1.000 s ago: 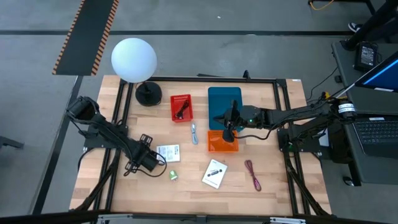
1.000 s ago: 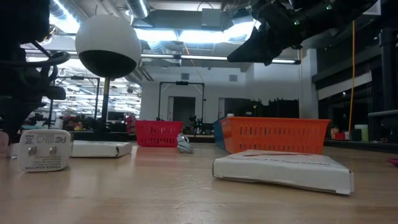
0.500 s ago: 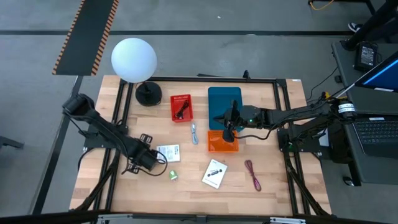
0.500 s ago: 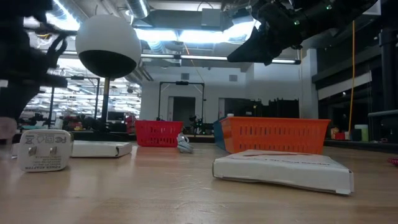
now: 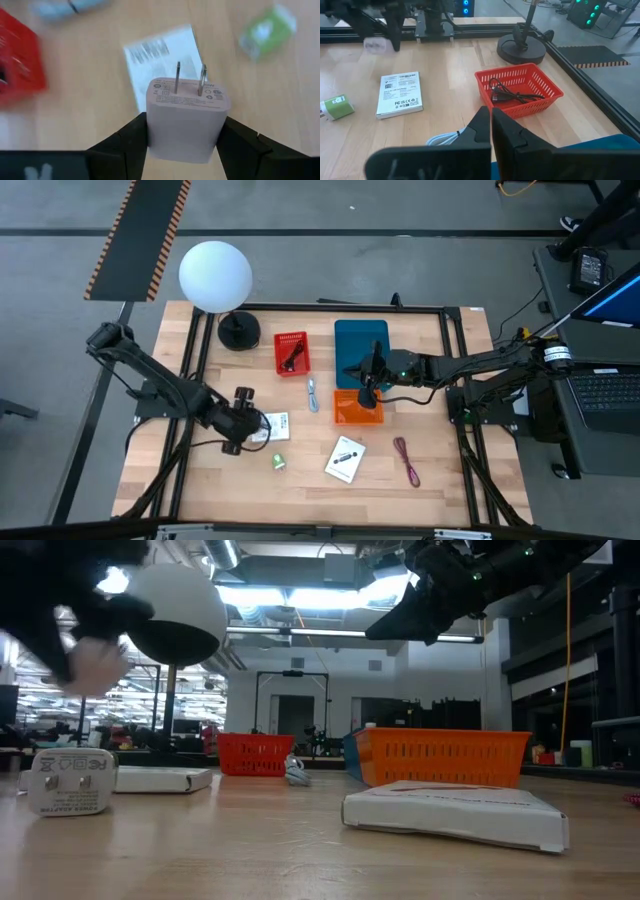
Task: Pick and place items into bin
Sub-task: Put the light pink charger adapter into the orange bin
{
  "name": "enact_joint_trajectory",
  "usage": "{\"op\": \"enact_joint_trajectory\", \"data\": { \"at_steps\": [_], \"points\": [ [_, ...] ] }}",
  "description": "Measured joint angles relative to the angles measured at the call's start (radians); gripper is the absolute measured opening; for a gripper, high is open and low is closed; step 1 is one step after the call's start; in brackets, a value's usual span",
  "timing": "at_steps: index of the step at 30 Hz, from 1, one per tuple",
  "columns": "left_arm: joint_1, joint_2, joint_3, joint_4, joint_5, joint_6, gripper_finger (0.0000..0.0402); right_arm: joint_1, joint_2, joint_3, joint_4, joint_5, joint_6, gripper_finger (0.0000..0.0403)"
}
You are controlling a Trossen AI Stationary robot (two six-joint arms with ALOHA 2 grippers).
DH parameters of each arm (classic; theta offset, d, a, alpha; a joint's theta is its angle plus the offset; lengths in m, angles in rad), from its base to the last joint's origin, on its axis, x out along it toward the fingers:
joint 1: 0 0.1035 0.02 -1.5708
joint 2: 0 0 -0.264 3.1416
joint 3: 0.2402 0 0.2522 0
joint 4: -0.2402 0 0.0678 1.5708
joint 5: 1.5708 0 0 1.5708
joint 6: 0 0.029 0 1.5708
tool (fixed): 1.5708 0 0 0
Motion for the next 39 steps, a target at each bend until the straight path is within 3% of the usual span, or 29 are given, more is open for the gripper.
{"op": "enact_joint_trajectory", "data": {
  "at_steps": [5, 11, 23, 29, 39],
  "points": [
    [0.045, -0.092, -0.005, 0.117, -0.066, 0.084, 0.0189, 0.0, 0.0, 0.0, 0.0, 0.0, 0.0, 0.0],
    [0.099, -0.176, -0.118, 0.453, -0.042, 0.232, 0.0189, 0.0, 0.0, 0.0, 0.0, 0.0, -0.012, 0.0],
    [0.19, -0.193, -0.353, 0.959, -0.032, 0.355, 0.0189, 0.034, 0.0, 0.0, 0.0, 0.0, -0.027, 0.0],
    [0.259, -0.193, -0.356, 1.007, -0.025, 0.306, 0.0189, 0.042, 0.0, 0.0, 0.0, 0.001, -0.027, 0.0],
    [0.384, -0.193, -0.356, 1.092, 0.012, 0.366, 0.0189, 0.039, 0.0, 0.0, 0.001, 0.01, -0.049, 0.0]
  ]
}}
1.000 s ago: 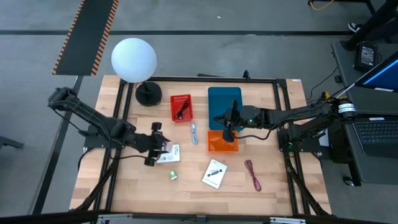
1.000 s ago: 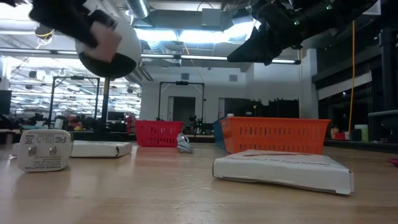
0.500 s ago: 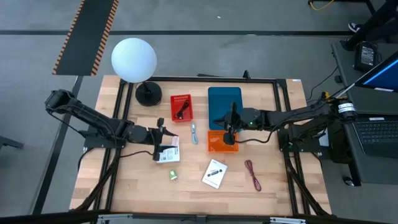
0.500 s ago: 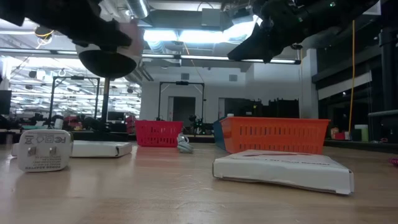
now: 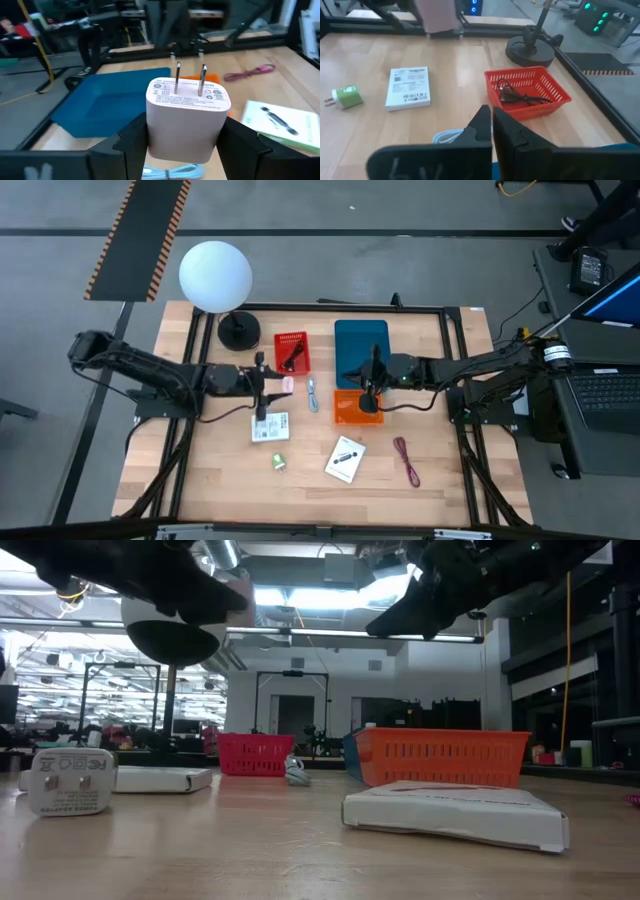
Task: Pick and place items into bin
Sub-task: Put the light pink charger adapter into the orange bin
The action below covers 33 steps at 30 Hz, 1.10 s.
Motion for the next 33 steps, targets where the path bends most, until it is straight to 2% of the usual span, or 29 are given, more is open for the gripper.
{"op": "enact_joint_trajectory", "data": {
  "at_steps": [8, 14, 19, 26, 33],
  "points": [
    [0.097, 0.001, 0.0, 0.045, 0.192, -0.029, 0.0189, 0.0, 0.0, 0.0, 0.0, 0.0, 0.029, 0.0],
    [0.112, 0.025, 0.0, 0.046, 0.196, -0.015, 0.0189, 0.0, 0.0, 0.0, 0.0, 0.001, 0.052, 0.0],
    [0.132, 0.131, 0.011, 0.092, 0.194, -0.046, 0.0189, 0.0, 0.0, 0.0, 0.001, 0.005, 0.051, 0.0],
    [0.138, 0.326, 0.142, 0.097, 0.25, 0.046, 0.0189, 0.0, 0.0, 0.0, 0.028, 0.063, 0.05, 0.0],
    [0.171, 0.42, 0.258, 0.094, 0.263, 0.075, 0.0189, 0.0, -0.029, 0.0, 0.02, 0.105, 0.049, 0.0]
  ]
}}
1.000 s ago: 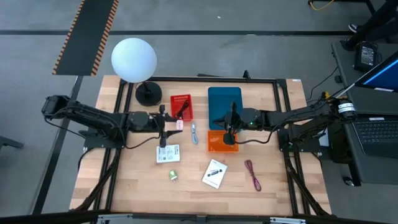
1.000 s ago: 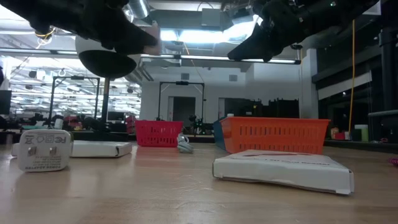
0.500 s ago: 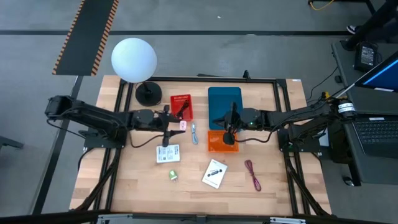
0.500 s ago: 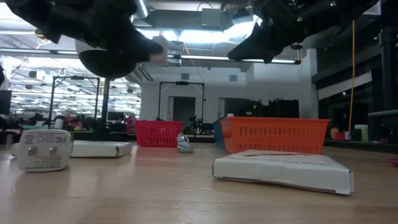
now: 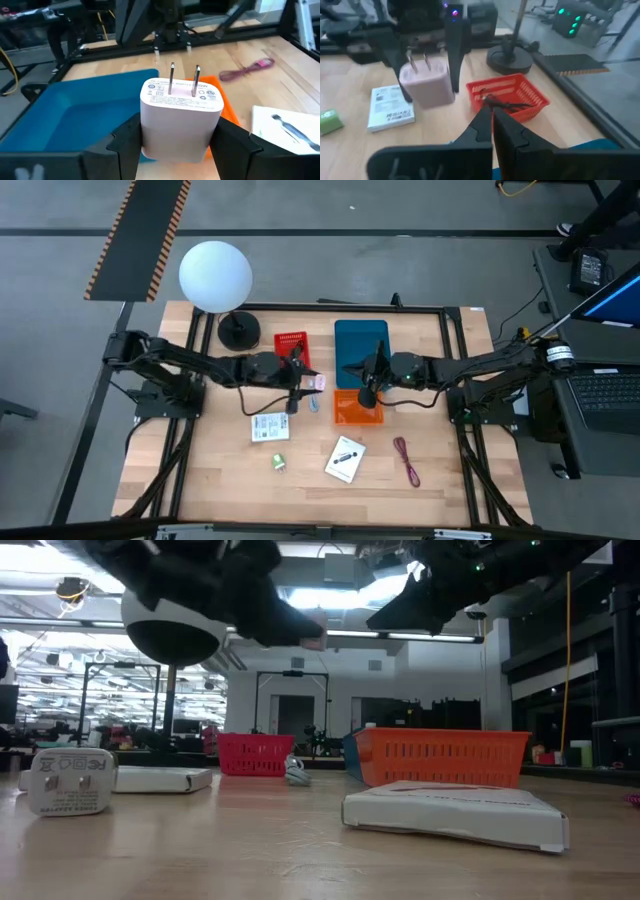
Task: Pick and place items into bin
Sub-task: Put the light pink charger adapter into the orange bin
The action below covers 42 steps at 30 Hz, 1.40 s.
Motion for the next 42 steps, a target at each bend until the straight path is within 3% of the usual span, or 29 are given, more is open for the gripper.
{"op": "enact_joint_trajectory", "data": {
  "at_steps": [6, 11, 22, 35, 42],
  "points": [
    [0.031, 0.098, 0.082, -0.005, 0.128, -0.036, 0.0189, 0.0, -0.055, 0.0, -0.029, 0.093, 0.002, 0.0],
    [0.016, 0.2, 0.162, -0.024, 0.178, -0.023, 0.0189, -0.001, -0.057, 0.0, -0.036, 0.105, -0.007, 0.0],
    [-0.024, 0.41, 0.289, -0.022, 0.183, -0.019, 0.0189, -0.001, -0.057, 0.0, -0.037, 0.107, -0.028, 0.0],
    [-0.023, 0.451, 0.322, -0.024, 0.182, -0.028, 0.019, -0.001, -0.057, 0.0, -0.042, 0.106, -0.027, 0.0],
    [-0.023, 0.466, 0.322, -0.027, 0.182, -0.037, 0.0211, -0.001, -0.057, 0.0, -0.043, 0.106, -0.029, 0.0]
  ]
}}
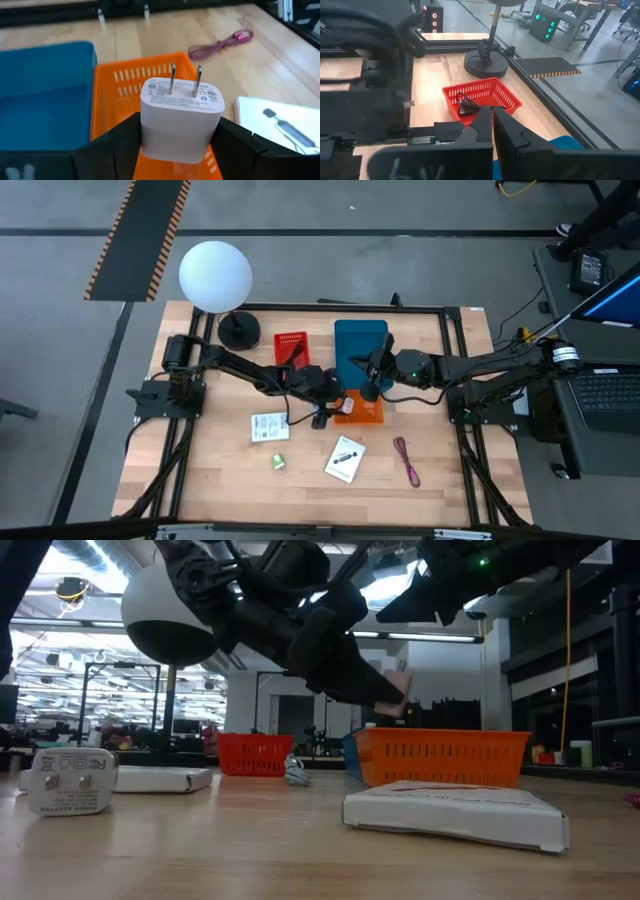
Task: Pick and place items into bin
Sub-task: Put the light pink charger adapter into the orange bin, then put the pink charger cable into the red bin
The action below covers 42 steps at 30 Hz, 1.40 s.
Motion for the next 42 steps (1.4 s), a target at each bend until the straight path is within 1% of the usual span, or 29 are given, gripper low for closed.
{"op": "enact_joint_trajectory", "data": {
  "at_steps": [8, 14, 18, 25, 31, 34, 38, 42],
  "points": [
    [0.0, 0.001, -0.001, 0.0, 0.0, -0.012, 0.0213, 0.0, 0.0, 0.0, 0.0, 0.0, 0.001, 0.0],
    [0.0, 0.001, -0.001, -0.005, -0.001, -0.013, 0.0228, 0.0, 0.0, 0.0, 0.0, -0.001, 0.002, 0.0],
    [0.001, 0.0, -0.001, -0.004, -0.007, -0.043, 0.0235, 0.0, 0.0, 0.0, 0.0, -0.001, 0.002, 0.0],
    [0.0, -0.008, -0.001, 0.03, -0.008, 0.002, 0.0229, 0.0, 0.001, 0.0, -0.002, -0.001, 0.002, 0.0],
    [0.002, -0.067, -0.001, -0.009, -0.008, 0.053, 0.0204, 0.0, 0.001, 0.0, -0.008, -0.001, 0.001, 0.0],
    [0.003, -0.117, -0.001, -0.079, -0.007, 0.068, 0.0185, 0.0, 0.001, 0.0, -0.008, -0.001, -0.004, 0.0],
    [0.001, -0.193, -0.003, -0.25, -0.006, 0.068, 0.0152, 0.022, 0.001, 0.0, -0.011, 0.001, -0.042, 0.0],
    [-0.006, -0.266, -0.061, -0.253, -0.006, 0.07, 0.0106, 0.05, 0.001, 0.0, -0.012, -0.003, -0.05, 0.0]
  ]
}}
